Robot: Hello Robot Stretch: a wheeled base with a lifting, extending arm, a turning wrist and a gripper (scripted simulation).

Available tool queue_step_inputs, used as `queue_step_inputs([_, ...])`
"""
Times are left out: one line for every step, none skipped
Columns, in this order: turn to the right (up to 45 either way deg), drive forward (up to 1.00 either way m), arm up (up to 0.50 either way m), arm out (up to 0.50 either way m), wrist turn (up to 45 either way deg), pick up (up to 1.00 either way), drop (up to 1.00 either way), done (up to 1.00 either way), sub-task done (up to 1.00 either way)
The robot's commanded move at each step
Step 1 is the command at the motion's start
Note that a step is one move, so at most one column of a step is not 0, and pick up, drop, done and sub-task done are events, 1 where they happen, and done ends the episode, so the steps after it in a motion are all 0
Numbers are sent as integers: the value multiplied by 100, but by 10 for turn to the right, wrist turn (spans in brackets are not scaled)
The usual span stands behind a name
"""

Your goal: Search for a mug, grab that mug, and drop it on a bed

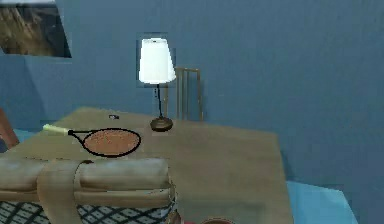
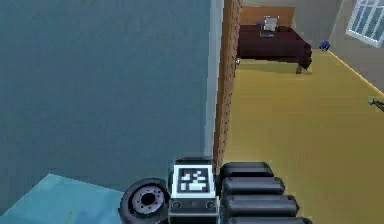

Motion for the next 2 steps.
queue_step_inputs([-450,0,0,0,0,0,0,0,0])
queue_step_inputs([-450,0,0,0,0,0,0,0,0])
